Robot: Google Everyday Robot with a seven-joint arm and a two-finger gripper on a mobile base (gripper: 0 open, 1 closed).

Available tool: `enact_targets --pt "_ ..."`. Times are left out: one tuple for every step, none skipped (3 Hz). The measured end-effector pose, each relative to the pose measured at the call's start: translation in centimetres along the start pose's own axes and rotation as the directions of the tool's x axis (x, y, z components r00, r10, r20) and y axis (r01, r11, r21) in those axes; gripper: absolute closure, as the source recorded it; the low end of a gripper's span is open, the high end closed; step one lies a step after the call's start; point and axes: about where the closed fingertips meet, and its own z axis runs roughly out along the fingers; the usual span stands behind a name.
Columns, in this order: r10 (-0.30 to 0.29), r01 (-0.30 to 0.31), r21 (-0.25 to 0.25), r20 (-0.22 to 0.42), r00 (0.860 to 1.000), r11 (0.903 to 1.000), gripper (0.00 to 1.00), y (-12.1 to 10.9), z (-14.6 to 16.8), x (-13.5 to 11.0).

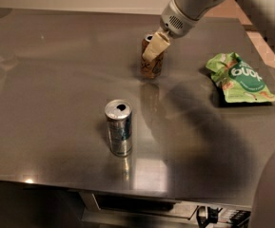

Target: Pick orange can

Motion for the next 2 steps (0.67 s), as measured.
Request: enact_targets --pt "-0.083 0.085 -0.048 0.035 0.996 0.9953 1.00 2.5 -3.5 -0.8" --pt "-0.179 0.184 -0.093 0.065 0.982 0.9785 1.00 4.8 -6.9 -1.8"
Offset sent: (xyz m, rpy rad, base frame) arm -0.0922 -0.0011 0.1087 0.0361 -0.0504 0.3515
